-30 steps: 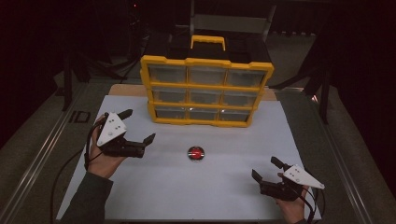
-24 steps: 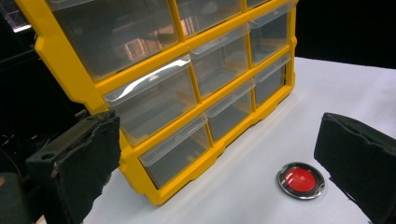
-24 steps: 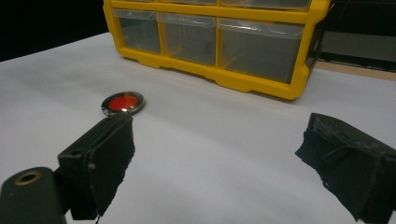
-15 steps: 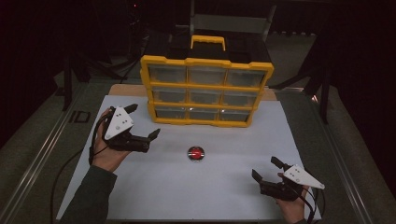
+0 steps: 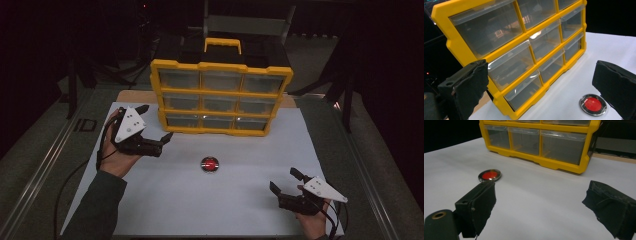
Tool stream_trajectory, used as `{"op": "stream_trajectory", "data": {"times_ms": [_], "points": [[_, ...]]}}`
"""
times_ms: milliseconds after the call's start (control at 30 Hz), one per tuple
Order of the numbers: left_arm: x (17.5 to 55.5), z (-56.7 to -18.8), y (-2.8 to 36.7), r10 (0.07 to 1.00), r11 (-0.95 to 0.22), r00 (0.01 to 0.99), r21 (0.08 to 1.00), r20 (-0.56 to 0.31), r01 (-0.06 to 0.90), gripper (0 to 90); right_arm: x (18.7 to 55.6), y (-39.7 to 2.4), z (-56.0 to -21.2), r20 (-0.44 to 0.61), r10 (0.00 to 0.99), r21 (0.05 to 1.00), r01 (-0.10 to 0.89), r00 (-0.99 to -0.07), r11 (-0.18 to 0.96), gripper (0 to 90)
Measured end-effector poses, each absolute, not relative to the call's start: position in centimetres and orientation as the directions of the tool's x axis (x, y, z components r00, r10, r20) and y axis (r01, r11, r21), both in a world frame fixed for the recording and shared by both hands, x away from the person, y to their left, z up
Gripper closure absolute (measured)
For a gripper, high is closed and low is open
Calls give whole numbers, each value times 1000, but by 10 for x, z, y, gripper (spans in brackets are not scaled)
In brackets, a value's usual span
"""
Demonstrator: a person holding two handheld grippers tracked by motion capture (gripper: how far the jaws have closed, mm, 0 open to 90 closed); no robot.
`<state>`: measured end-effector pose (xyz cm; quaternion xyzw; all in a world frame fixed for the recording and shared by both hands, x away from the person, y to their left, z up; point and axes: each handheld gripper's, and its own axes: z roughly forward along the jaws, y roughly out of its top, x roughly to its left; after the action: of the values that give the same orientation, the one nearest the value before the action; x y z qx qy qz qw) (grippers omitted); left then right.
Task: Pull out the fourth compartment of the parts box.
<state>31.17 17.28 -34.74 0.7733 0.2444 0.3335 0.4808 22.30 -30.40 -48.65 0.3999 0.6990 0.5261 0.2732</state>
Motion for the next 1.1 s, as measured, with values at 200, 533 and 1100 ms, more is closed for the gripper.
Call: {"op": "stream_trajectory", "data": {"times_ms": [200,533,1100], "points": [[316,-344,169,692,-438,655,898,303,48,10,223,-304,-486,38,847,955,268,-530,124,91],[322,-340,161,679,-470,654,882,333,39,10,223,-304,-486,37,847,956,267,-531,125,91],[332,-338,152,664,-503,655,863,362,33,10,223,-304,-486,36,846,955,267,-532,127,91]]}}
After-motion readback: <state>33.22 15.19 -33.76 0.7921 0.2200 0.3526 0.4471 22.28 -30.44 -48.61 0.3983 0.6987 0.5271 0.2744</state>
